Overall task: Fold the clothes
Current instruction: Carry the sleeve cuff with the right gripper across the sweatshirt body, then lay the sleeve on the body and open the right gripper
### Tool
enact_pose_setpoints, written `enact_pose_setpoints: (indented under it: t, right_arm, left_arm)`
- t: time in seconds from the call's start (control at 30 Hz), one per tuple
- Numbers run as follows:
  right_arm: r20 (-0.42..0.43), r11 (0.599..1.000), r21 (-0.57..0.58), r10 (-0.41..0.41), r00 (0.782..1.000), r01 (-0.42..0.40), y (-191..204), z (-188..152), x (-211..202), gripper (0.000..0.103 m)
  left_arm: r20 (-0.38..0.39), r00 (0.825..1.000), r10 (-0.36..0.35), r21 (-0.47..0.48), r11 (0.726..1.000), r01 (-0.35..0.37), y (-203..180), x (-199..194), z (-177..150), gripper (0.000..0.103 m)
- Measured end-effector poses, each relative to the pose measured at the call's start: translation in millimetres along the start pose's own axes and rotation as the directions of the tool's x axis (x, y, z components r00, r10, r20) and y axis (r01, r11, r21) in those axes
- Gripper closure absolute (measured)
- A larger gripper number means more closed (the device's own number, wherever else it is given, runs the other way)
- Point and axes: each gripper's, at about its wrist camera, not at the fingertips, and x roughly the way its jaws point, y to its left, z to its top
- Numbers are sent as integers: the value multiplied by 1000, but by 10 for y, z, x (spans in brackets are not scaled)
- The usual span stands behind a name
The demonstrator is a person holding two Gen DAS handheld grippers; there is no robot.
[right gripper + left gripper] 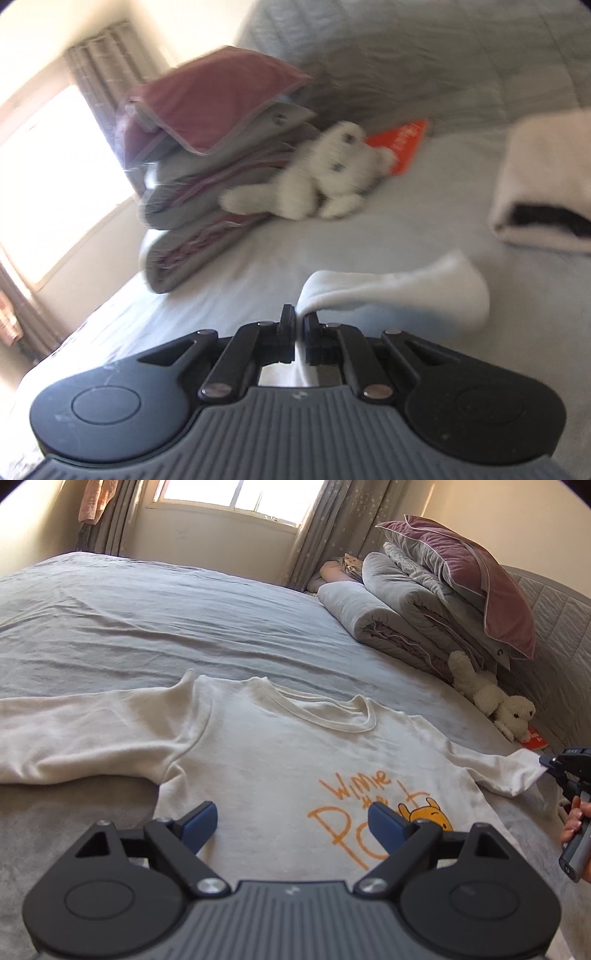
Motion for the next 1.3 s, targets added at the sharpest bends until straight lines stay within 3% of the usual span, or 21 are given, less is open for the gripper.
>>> enact_pose_setpoints:
  t: [0.23, 0.43, 0.63, 0.77, 0.97, 1.17, 1.3]
  right_arm:
    - [-18, 986, -101, 131, 991, -132, 438, -64, -318, 97]
    - [-49, 932, -269, 237, 970, -242, 920, -236, -627, 97]
    - [-169, 883, -338, 282, 944, -325, 1188, -561, -739, 97]
    - [-263, 838, -382, 306, 915, -390, 1381, -812, -795, 97]
    - [-403, 767, -454, 277, 872, -453, 1555, -1268, -801, 97]
    - [-484, 761, -475, 193, 854, -442, 1453, -1551, -716, 96]
    - [-496, 728, -515, 178, 850, -453, 1485, -1598, -744, 96]
  left_arm:
    - [-5, 1000, -7, -41, 999, 7, 26, -37, 28, 13]
    - [-1, 1000, -10, -36, 999, 10, 17, -85, 26, 13]
    - [12, 1000, -14, -60, 998, 15, 24, -126, 52, 13]
    - [15, 1000, -15, -64, 998, 16, 22, -153, 58, 13]
    - [12, 1000, -4, -55, 998, 5, 9, -172, 41, 13]
    - [5, 1000, 4, -33, 999, -4, -19, -170, 12, 13]
    - [-1, 1000, 14, -19, 1000, -14, -26, -156, -7, 13]
